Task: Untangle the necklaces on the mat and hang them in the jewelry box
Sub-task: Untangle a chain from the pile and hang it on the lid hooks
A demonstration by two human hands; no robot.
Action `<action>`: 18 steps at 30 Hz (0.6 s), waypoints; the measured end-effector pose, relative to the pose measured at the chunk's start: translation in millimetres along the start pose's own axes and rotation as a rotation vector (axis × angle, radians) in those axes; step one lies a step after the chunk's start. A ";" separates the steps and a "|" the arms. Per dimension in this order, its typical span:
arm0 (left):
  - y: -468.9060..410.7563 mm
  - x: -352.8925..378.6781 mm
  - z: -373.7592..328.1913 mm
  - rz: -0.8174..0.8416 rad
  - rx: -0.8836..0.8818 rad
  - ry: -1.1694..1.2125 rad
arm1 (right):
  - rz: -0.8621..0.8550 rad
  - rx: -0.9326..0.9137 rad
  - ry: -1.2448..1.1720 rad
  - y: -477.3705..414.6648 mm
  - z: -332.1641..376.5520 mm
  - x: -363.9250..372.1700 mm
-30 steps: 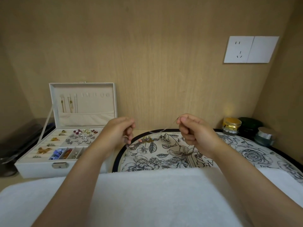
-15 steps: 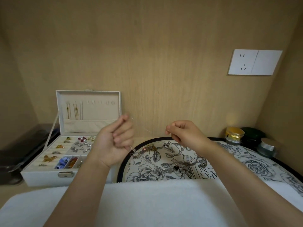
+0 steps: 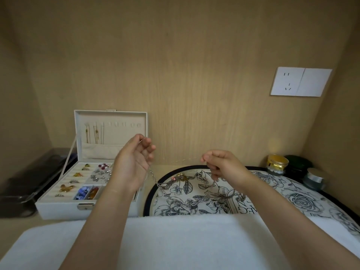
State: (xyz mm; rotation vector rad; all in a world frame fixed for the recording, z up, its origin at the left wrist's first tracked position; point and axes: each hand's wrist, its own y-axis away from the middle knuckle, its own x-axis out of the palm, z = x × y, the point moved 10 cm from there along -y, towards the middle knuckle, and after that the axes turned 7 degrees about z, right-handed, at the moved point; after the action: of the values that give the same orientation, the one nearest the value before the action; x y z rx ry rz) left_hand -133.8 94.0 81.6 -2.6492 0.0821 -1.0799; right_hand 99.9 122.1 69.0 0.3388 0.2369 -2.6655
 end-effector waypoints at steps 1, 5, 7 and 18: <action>1.4 6.1 1.4 0.013 0.006 -0.067 | -0.008 -0.035 0.043 -1.4 12.0 1.9; 4.5 40.5 8.3 0.115 0.012 -0.296 | 0.023 -0.158 0.163 -14.1 54.5 16.4; 2.3 55.6 7.7 0.155 0.014 -0.389 | 0.034 -0.199 0.220 -21.4 70.8 22.7; -6.2 76.0 12.2 0.296 -0.207 -0.993 | -0.047 -0.196 0.434 -30.6 99.1 22.0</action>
State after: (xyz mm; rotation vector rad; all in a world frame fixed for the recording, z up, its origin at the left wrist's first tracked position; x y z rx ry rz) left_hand -71.1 90.9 126.5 -2.8991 0.3699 0.3963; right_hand 47.5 118.8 161.0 0.8530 0.6400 -2.5554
